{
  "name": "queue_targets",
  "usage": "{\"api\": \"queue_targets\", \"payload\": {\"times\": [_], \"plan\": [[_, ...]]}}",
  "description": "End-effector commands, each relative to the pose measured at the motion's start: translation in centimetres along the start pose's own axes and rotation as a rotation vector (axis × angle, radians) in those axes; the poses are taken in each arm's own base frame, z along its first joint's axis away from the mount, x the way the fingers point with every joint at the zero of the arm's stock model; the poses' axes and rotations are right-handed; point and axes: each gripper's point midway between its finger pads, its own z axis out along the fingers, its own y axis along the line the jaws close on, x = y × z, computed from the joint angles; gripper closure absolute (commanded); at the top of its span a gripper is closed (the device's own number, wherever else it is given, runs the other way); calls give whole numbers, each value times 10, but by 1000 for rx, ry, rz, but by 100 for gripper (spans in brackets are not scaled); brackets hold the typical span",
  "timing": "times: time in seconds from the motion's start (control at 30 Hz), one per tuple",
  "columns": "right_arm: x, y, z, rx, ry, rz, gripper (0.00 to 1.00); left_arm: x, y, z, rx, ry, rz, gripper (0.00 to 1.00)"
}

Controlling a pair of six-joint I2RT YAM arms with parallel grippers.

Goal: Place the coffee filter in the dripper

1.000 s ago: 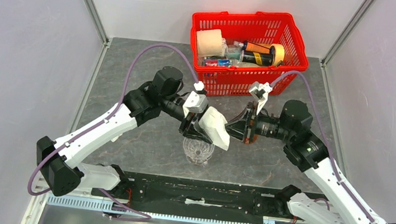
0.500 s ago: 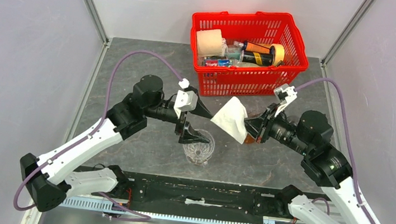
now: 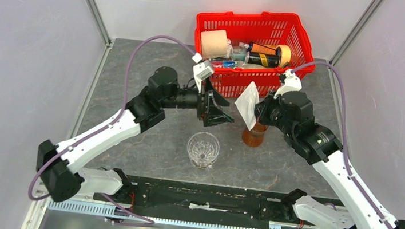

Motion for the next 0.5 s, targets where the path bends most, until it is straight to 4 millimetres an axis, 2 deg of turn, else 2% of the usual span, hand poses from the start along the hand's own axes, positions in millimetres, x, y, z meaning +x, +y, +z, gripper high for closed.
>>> {"api": "queue_targets", "payload": {"times": [0.0,0.13,0.3,0.47], "plan": [[-26,13,-1,-30,-82,54,100,-24,-18,23,141,-27,-144,12],[-23,20,1,-71,-73,59,100,-21,-3,39,126,-29,-175,11],[-25,33,-6,-146,-81,61,100,-14,-7,51,194,-4,-187,11],[-22,49,-8,-241,-65,63,100,-11,-15,55,246,15,-175,10]]}}
